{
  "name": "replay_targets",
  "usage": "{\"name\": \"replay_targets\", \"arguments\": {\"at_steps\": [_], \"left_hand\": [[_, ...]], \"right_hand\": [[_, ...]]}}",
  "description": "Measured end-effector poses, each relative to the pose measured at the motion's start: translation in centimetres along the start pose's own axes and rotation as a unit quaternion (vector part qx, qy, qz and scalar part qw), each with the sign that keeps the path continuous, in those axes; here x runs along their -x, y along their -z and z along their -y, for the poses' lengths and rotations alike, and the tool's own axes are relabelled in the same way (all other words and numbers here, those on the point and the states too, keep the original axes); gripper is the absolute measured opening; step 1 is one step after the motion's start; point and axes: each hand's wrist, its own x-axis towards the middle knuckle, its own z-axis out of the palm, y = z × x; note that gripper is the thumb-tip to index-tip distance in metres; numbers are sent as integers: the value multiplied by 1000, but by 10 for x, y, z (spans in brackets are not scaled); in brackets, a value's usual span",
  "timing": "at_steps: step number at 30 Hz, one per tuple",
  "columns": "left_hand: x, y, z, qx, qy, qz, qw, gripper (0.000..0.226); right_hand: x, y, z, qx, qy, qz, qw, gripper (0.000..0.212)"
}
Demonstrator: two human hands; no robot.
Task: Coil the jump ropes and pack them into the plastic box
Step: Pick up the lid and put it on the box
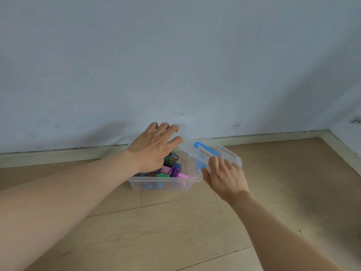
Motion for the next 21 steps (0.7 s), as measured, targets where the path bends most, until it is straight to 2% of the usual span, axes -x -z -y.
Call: {"name": "replay_targets", "arguments": {"at_steps": [1,3,5,8,12,15,18,19,21], "left_hand": [[3,1,3,5,-18,24,1000,70],[8,4,5,14,-19,88,996,80],[12,2,2,23,35,160,986,91],[19,-7,-2,61,166,293,940,108],[33,-16,6,99,220,401,884,102],[36,-18,14,215,265,419,842,96],[33,-27,15,238,293,400,835,78],[32,-29,12,223,303,382,844,70],[30,-35,10,174,312,330,874,52]], "right_hand": [[-2,-3,1,-14,29,-5,999,39],[-12,-7,11,-37,81,-3,996,46],[-27,-11,26,-38,124,8,992,44],[-43,-18,49,-40,128,42,990,40],[-40,-32,61,-61,134,97,984,36],[-34,-35,55,-90,152,106,979,35],[-35,-34,52,-136,131,117,975,35],[-36,-36,50,-144,84,120,979,34],[-37,-43,45,-148,-76,113,980,33]]}}
